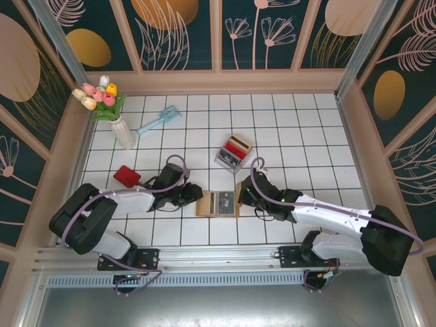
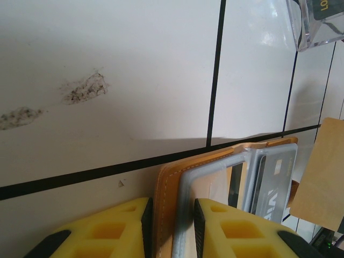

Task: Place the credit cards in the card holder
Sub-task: Flip over the card slot in the card holder.

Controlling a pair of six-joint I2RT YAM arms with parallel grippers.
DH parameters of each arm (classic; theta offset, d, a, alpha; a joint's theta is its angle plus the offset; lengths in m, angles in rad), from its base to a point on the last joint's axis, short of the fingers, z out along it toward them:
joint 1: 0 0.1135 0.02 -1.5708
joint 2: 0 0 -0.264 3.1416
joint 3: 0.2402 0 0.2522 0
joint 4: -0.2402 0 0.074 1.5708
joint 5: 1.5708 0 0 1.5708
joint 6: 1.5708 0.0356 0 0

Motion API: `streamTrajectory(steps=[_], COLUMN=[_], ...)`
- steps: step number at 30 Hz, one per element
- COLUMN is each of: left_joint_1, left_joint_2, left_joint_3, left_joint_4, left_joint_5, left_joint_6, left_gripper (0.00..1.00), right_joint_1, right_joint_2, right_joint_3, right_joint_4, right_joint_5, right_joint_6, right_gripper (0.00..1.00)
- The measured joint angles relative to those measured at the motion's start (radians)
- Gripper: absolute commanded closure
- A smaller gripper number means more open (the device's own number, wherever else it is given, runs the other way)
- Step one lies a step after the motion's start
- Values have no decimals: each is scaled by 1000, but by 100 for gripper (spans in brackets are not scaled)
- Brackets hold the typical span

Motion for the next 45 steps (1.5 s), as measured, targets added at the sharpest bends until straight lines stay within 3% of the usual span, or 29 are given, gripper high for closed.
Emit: streamTrajectory(steps=[17, 35, 45], left_joint_1=[0, 0, 0], left_joint_2=[0, 0, -74], left_joint_3=[0, 0, -22], left_joint_4=[0, 1, 2], left_joint_5=[0, 0, -26], left_joint_6=[0, -1, -28], left_gripper=[70, 70, 65], right_joint_1=[7, 7, 8], right_joint_2=[77, 11, 183], right_joint_3=[0, -16, 5], right_joint_4=[27, 204, 284], right_joint_5=[-10, -122, -199], right_joint_6=[-3, 20, 35], right_gripper=[100, 100, 100])
